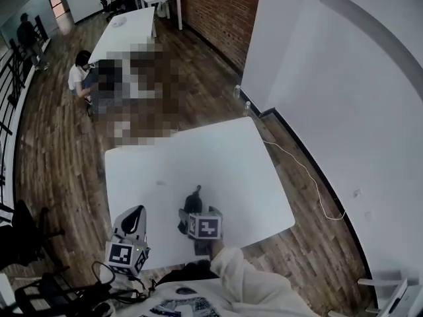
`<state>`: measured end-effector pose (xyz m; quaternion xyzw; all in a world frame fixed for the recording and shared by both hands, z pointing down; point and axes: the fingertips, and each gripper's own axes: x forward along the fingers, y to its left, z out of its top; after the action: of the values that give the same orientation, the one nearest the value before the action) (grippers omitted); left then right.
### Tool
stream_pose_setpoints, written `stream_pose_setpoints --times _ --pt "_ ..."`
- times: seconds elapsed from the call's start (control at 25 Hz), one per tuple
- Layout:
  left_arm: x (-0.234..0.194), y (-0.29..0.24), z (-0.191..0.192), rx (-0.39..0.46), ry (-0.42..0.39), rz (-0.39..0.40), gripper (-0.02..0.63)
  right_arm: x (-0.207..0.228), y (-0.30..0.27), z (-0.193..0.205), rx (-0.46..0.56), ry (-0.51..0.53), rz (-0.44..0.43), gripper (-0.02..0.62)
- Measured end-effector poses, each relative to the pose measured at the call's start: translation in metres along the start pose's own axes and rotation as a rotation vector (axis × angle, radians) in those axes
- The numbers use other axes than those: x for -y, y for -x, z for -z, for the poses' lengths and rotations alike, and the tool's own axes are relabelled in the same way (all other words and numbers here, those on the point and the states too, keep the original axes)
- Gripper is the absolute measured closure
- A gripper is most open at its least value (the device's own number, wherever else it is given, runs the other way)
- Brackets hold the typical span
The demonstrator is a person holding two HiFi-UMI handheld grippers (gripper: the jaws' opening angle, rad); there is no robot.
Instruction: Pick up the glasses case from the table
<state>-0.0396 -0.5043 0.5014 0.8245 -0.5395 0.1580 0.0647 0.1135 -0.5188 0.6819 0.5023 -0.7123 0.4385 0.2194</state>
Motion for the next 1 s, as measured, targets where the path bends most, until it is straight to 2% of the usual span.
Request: stream_pose_setpoints --times 0.24,0.4,0.6,0.84,1.0 --pt "-0.023 0.020 0.003 0.004 0.035 -0.043 0.593 0.006 -0.047 0.013 -0.133 0.081 0.157 0.110" --pt "-0.028 0.032 0.003 0.025 0.055 -0.044 0.592 -0.008 -0.070 0.026 -0.185 0.146 0.129 0.110" --pt "-0.034 0.035 0.009 0.034 0.045 -0.055 0.593 0.007 -0.080 0.046 -0.281 0.210 0.210 0.112" --pt "-0.032 0.040 0.012 0.017 0.040 -0.052 0.592 0.007 -0.089 0.053 -0.292 0.272 0.270 0.100" --pt "-0.035 0.041 0.016 0.018 0.044 -0.059 0.592 0.005 -0.093 0.053 -0.274 0.296 0.245 0.092"
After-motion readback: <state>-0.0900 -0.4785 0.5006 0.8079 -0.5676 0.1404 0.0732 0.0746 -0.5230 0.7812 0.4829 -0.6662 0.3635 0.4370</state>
